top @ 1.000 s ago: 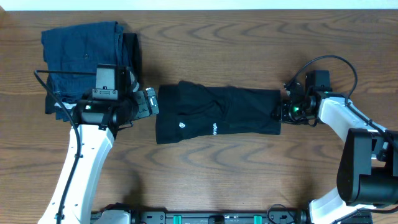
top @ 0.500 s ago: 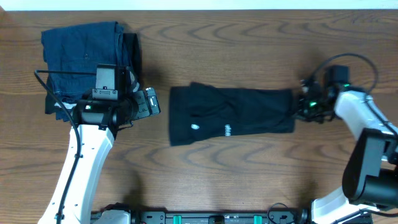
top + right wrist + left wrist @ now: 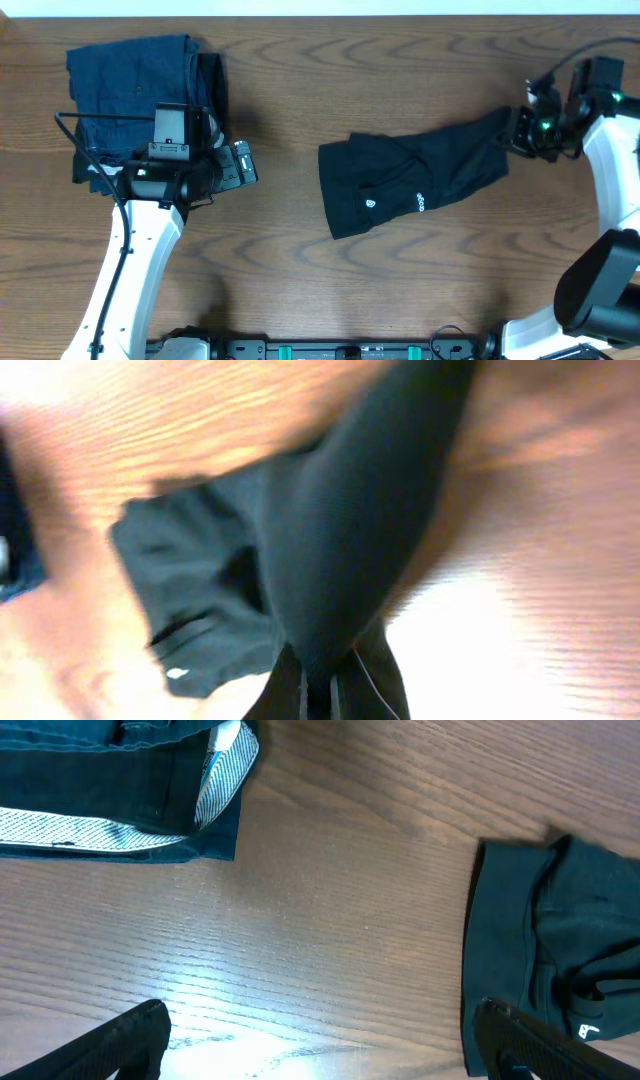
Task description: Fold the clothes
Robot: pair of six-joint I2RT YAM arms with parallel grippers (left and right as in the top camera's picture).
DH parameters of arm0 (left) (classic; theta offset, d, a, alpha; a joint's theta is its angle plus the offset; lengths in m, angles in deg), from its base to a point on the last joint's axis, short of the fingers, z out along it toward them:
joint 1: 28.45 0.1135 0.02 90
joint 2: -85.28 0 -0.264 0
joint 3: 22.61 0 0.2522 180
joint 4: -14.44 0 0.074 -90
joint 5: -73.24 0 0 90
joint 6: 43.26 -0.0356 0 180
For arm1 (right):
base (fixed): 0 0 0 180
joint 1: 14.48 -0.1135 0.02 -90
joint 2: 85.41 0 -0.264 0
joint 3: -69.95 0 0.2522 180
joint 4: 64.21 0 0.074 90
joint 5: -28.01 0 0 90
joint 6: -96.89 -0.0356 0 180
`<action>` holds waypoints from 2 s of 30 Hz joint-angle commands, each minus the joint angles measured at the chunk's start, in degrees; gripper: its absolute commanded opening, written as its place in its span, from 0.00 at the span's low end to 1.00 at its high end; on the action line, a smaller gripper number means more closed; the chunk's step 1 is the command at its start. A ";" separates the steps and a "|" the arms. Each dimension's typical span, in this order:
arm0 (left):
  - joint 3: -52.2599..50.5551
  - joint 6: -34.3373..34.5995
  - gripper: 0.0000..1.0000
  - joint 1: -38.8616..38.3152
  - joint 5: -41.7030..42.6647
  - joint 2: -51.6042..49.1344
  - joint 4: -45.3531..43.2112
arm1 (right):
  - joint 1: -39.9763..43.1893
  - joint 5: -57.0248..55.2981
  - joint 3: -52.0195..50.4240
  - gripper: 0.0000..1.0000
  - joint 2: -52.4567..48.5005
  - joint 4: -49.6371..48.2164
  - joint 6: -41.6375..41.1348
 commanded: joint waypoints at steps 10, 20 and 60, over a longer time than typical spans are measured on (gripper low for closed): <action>0.59 -0.33 0.98 0.17 0.17 -0.15 0.09 | -20.55 1.27 6.64 0.01 1.84 4.42 2.93; 0.59 -0.35 0.98 0.17 0.17 -0.15 0.09 | -34.42 -7.78 4.90 0.01 1.81 6.73 6.34; 0.59 -0.33 0.98 0.17 0.17 -0.15 0.09 | -39.87 13.03 -16.11 0.86 2.78 -29.57 2.27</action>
